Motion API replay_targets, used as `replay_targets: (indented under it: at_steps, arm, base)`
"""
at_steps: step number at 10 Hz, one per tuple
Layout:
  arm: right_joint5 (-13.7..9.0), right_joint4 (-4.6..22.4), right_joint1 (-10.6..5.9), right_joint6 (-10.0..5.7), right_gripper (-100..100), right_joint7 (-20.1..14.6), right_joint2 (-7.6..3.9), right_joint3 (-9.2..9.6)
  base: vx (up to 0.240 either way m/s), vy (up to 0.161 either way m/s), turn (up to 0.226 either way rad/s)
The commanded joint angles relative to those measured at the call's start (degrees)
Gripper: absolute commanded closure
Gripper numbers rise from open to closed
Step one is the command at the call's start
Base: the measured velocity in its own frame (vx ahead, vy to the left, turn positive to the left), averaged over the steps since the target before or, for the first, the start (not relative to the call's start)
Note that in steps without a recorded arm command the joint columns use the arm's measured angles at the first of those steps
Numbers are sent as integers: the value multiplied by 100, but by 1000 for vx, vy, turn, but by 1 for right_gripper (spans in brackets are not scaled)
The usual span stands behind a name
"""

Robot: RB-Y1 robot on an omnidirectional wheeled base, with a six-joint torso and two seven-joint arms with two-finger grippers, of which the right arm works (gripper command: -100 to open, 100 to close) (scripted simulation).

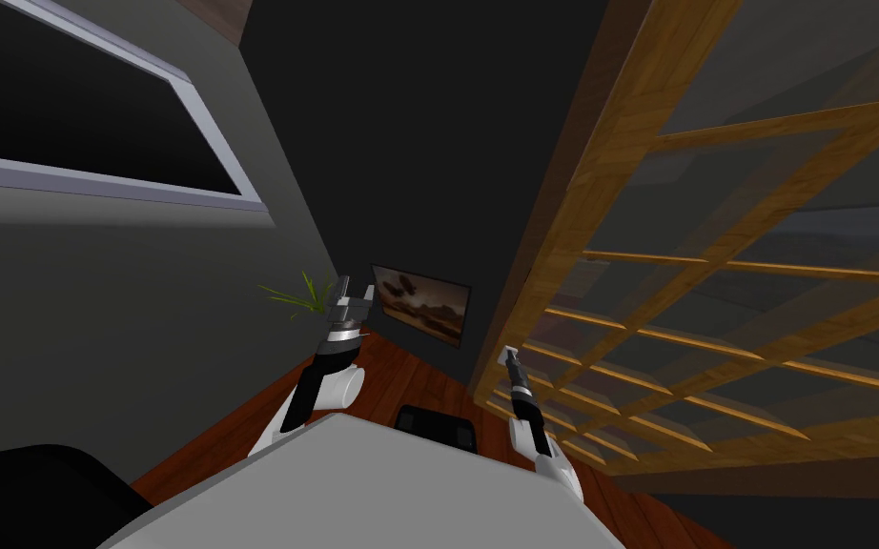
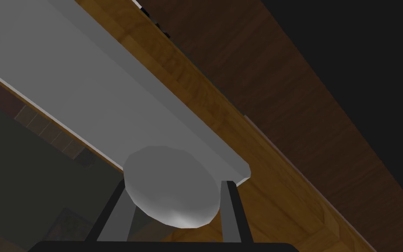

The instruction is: Pull the door open

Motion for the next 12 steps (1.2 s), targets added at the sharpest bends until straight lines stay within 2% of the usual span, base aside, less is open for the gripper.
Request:
replay_targets:
  at_steps: [1, 4, 6, 8, 9, 12]
  arm:
    - [2, -122, 70, 81, 100, -195, 104, 90]
    - [2, -122, 70, 81, 100, -195, 104, 90]
    - [-141, -103, 76, 65, 100, -577, 63, 138]
    - [-141, -103, 76, 65, 100, -666, 63, 138]
    - [-213, -94, 79, 58, 100, -902, 42, 162]
    - [-356, -74, 85, 42, 100, -1328, 1, 211]
  base:
    - [-20, -6, 40]
    - [-3, 0, -1]
    - [-25, -13, 66]
    - [-21, -7, 45]
    - [-29, -1, 65]
    - [-34, -11, 61]
